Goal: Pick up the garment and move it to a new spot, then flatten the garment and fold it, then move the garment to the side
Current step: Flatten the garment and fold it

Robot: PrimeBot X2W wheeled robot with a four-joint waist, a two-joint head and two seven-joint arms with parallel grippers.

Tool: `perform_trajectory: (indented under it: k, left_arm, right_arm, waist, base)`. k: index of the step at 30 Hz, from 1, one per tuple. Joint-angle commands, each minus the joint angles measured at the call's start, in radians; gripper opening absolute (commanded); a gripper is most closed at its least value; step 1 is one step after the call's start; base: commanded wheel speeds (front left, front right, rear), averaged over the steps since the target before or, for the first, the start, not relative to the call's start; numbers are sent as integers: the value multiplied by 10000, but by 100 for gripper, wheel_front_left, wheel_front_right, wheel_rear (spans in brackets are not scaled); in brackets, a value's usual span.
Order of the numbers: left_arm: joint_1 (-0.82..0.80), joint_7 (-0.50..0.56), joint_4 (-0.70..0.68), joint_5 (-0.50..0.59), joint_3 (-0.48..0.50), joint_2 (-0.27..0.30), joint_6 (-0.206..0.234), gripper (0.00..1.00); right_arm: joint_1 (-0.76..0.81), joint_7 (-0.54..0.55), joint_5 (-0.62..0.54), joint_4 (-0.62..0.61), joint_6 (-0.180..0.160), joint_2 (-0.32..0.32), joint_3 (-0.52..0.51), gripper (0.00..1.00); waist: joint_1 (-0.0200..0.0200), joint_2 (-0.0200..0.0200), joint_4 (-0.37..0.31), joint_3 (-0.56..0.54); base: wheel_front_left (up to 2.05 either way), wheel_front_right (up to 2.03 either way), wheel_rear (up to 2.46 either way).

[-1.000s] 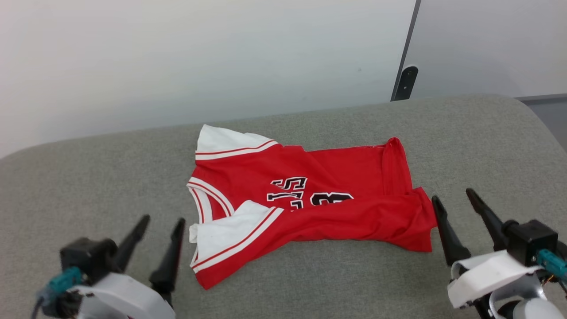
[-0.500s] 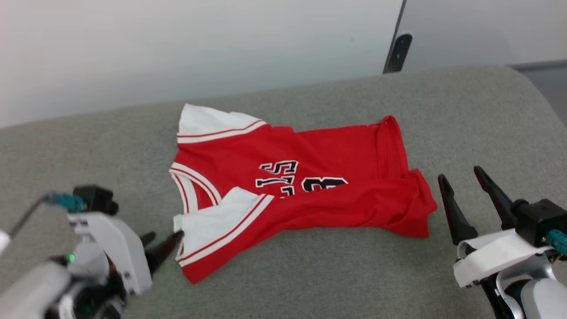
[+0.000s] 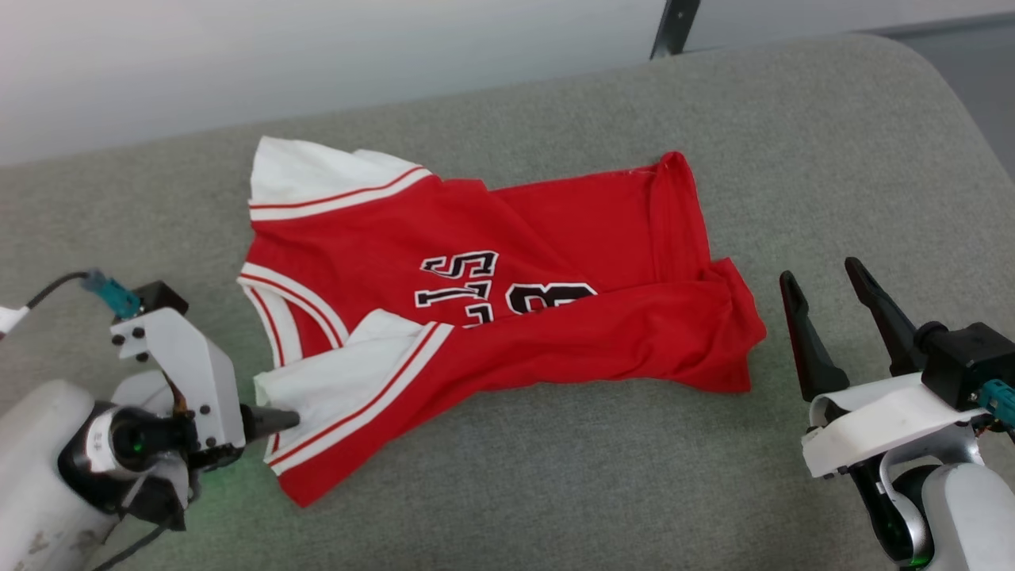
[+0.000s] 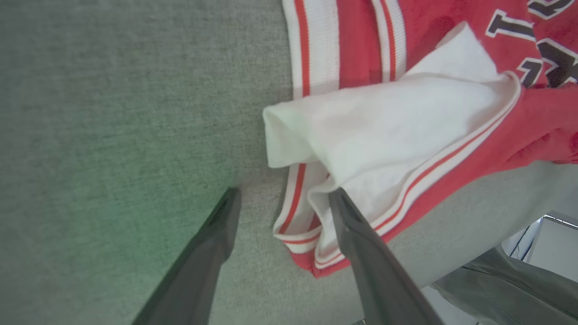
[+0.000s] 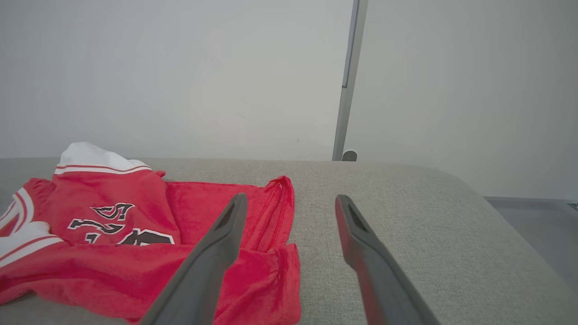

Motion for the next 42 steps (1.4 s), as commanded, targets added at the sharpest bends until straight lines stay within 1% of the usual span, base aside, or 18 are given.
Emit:
perform_trajectory:
  k: [1, 2, 3, 5, 7, 11, 14, 15, 16, 17, 19, 20, 22, 27, 31, 34, 38, 42]
  left_arm:
    - [-132, 39, 76, 59, -34, -41, 75, 100]
    - [-175, 149, 150, 141, -131, -49, 92, 100]
    - [-250, 166, 203, 285, -234, -70, -13, 100]
    - [-255, 208, 441, 188, -280, -263, -16, 100]
    - [-260, 332, 717, 277, -452, -389, 80, 100]
    - [-52, 834, 960, 10, -727, -891, 581, 100]
    - [266, 1368, 767, -91, -1120, -1195, 976, 100]
    - [392, 1529, 672, -175, -1194, -1274, 1092, 58]
    - [507, 1632, 534, -317, -1204, -1350, 1157, 33]
    - [581, 1566, 431, -443, -1078, -1407, 1255, 0]
    - [568, 1550, 197, -435, -1056, -1335, 1332, 0]
    - [462, 1403, 95, -382, -964, -1243, 1259, 0]
    - [308, 1228, -4, -340, -744, -1095, 1278, 0]
    - [-96, 1132, -211, -212, -543, -927, 1187, 0]
    - [-348, 1079, -239, -152, -461, -978, 1076, 0]
    - [-551, 1057, -186, -56, -493, -1095, 938, 0]
    - [-791, 1068, -17, 31, -541, -1294, 808, 0]
    - [-1005, 1031, 186, 115, -607, -1531, 616, 0]
  right_arm:
    - [-107, -74, 70, 3, -16, 35, 3, 100]
    - [-133, -49, 90, 35, -16, 84, -42, 100]
    - [-170, -1, 177, 52, -16, 161, -74, 100]
    - [-255, -29, 205, 12, -16, 205, -85, 100]
    - [-238, 55, 246, 46, -16, 260, -81, 100]
    - [-342, 185, 216, 61, -16, 278, -37, 100]
    - [-366, 459, 225, 129, -16, 300, -94, 100]
    - [-383, 572, 233, 122, -16, 279, -58, 100]
    - [-409, 723, 256, 132, -16, 268, -40, 100]
    - [-404, 919, 311, 163, -16, 273, -52, 100]
    - [-391, 1400, 375, 197, -16, 229, -12, 100]
    - [-391, 1767, 459, 242, -16, 233, -26, 100]
    - [-560, 2430, 606, 172, -16, 134, 71, 100]
    - [-1009, 4493, 959, 168, -16, -158, 88, 100]
    - [-1638, 6275, 1044, 493, -16, -299, 43, 100]
    - [-2054, 7709, 1016, 1073, -16, -302, 79, 100]
    - [-2718, 9584, 1093, 1863, -16, -107, 224, 100]
    - [-3302, 10623, 1357, 2424, -14, 199, 414, 100]
  waist:
    - [0, 0, -181, 245]
    - [0, 0, -215, 313]
    - [0, 0, -242, 371]
    - [0, 0, -278, 493]
    - [0, 0, -300, 579]
    - [0, 0, -321, 666]
    - [0, 0, -298, 674]
    - [0, 0, -280, 672]
    - [0, 0, -265, 677]
    - [0, 0, -253, 680]
    - [0, 0, -201, 679]
    - [0, 0, -177, 688]
    - [0, 0, -108, 706]
    - [0, 0, 87, 755]
    - [0, 0, 273, 844]
    - [0, 0, 444, 926]
    - [0, 0, 656, 1022]
    - [0, 0, 863, 1079]
  base:
    - [0, 0, 0]
    - [0, 0, 0]
    - [0, 0, 0]
    - [0, 0, 0]
    - [0, 0, 0]
    - [0, 0, 0]
    - [0, 0, 0]
    - [0, 0, 0]
    - [0, 0, 0]
    - [0, 0, 0]
    - [0, 0, 0]
    - [0, 0, 0]
    - [0, 0, 0]
    - [0, 0, 0]
    - [0, 0, 0]
    - [0, 0, 0]
    - [0, 0, 0]
    - [0, 0, 0]
